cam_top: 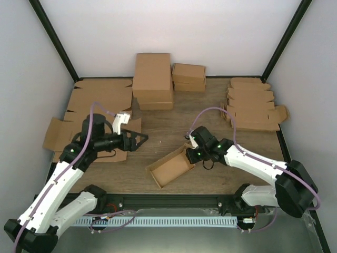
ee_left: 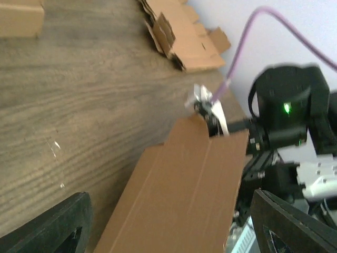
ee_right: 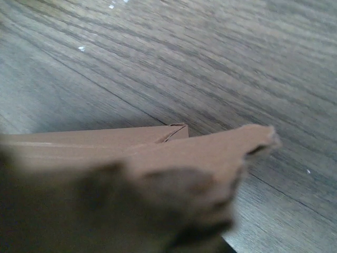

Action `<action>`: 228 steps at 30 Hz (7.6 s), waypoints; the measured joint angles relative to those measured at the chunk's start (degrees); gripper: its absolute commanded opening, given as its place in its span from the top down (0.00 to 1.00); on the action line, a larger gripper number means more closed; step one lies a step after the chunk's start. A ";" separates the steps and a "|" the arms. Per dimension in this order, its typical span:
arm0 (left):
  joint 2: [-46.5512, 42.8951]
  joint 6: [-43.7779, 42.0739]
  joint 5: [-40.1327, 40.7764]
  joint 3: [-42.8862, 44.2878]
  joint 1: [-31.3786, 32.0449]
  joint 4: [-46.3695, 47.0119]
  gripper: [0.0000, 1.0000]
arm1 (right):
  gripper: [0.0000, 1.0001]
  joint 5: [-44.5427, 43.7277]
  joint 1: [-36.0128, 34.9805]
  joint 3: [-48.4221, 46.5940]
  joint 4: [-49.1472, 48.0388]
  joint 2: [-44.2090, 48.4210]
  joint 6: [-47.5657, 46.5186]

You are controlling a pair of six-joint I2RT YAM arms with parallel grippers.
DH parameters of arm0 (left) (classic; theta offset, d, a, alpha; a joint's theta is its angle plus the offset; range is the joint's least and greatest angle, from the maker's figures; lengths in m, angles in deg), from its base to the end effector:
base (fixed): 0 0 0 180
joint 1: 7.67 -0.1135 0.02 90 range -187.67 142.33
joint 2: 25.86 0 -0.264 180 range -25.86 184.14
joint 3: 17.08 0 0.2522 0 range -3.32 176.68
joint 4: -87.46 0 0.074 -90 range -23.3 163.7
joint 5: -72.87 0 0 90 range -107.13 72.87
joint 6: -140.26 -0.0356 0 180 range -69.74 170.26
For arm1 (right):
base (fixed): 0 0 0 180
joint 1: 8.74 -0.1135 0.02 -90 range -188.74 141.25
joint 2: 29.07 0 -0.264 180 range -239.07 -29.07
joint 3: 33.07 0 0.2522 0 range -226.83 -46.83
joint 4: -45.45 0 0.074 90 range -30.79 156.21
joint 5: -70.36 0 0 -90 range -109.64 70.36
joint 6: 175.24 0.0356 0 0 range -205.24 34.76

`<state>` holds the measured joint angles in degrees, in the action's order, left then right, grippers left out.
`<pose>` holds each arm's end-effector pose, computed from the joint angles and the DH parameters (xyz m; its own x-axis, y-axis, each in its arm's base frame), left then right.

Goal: Fold the paper box

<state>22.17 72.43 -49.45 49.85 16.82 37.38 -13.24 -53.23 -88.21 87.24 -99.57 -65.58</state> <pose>0.1478 -0.0882 0.3376 -0.7256 -0.0199 -0.6878 0.5321 0.6176 -0.5792 0.1644 0.1671 0.2037 -0.8132 -0.3302 -0.4793 -0.4948 0.8258 0.2707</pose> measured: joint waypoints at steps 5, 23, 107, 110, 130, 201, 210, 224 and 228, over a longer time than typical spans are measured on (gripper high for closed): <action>-2.45 -2.64 1.70 -4.59 5.70 1.38 0.04 | 0.99 3.23 3.10 1.07 -1.27 -1.95 0.57; 17.00 -14.12 19.87 1.01 24.98 1.38 0.43 | 0.95 7.06 4.20 0.31 -4.96 -9.03 -0.85; 26.47 -14.93 7.45 5.84 16.52 1.07 0.61 | 0.72 -29.11 -20.48 -0.59 5.31 -13.86 22.56; 26.05 -15.06 7.67 5.84 16.52 1.05 0.44 | 0.70 -27.91 -20.48 0.42 4.28 -10.78 22.86; 3.74 -3.76 26.88 5.33 16.39 -2.01 0.10 | 0.99 -27.36 -14.01 0.44 0.74 -7.65 24.20; 21.77 0.48 40.54 -9.25 16.81 18.78 0.71 | 0.38 6.51 20.41 -9.53 -7.32 -4.20 -16.41; 23.28 2.67 39.41 -8.92 16.81 18.53 0.72 | 0.50 9.22 20.65 -9.35 -6.21 -4.17 -15.32; 24.11 6.82 33.88 -8.48 16.87 17.27 0.81 | 0.63 11.98 20.68 -7.56 -4.00 -1.68 -11.93; 24.11 9.22 31.91 -8.48 16.87 17.86 0.82 | 0.64 12.72 20.68 -5.68 -3.98 0.55 -9.42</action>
<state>46.27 81.66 -17.53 41.37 33.69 55.24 -0.52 -32.56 -93.90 83.26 -99.02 -75.00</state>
